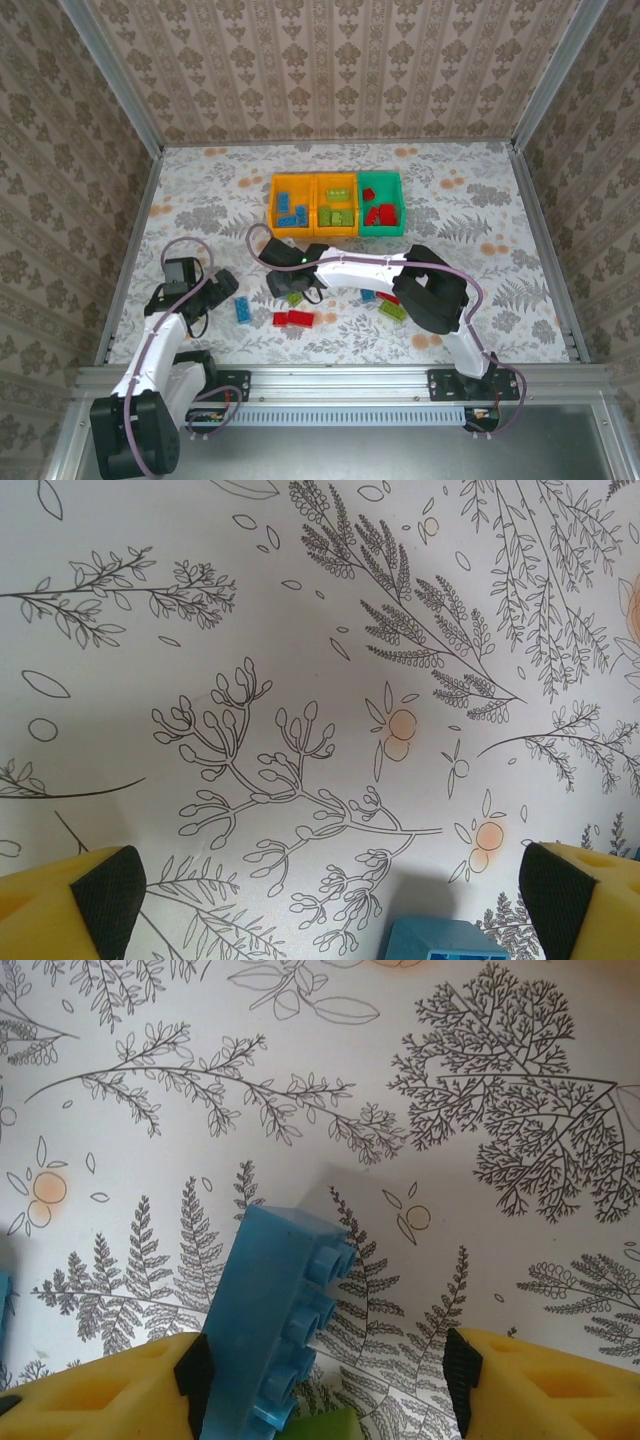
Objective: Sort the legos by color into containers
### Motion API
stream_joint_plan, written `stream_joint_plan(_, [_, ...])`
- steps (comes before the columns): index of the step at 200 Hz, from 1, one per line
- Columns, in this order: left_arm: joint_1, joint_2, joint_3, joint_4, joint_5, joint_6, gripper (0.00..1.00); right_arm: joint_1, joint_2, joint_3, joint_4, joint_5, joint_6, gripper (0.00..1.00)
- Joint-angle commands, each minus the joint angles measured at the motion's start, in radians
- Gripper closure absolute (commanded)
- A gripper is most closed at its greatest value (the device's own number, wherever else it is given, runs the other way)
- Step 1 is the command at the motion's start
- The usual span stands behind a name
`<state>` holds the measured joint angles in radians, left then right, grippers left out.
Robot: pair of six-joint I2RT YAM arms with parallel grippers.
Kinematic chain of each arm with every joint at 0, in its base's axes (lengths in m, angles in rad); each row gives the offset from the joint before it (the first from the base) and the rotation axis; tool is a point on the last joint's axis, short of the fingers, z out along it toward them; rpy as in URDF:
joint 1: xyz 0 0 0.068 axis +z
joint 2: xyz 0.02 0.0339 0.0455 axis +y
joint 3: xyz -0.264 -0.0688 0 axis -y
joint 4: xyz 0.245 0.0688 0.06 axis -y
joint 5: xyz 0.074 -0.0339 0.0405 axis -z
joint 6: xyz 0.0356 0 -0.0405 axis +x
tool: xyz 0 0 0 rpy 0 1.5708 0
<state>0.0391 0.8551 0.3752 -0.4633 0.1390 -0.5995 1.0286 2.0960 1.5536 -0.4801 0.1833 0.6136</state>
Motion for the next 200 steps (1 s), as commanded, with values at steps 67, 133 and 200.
stream_joint_plan(67, [-0.047,-0.028,-0.006,-0.006,-0.019,-0.031,0.0,0.003,0.088,0.096,-0.095,-0.074,0.027,0.34])
stream_joint_plan(133, [-0.063,-0.022,0.001,0.001,-0.031,-0.037,0.0,-0.006,0.133,0.134,-0.143,-0.08,0.024,0.55])
stream_joint_plan(200, [-0.142,-0.021,0.002,-0.007,-0.074,-0.061,0.0,-0.073,0.02,0.071,0.009,-0.086,0.034,0.76])
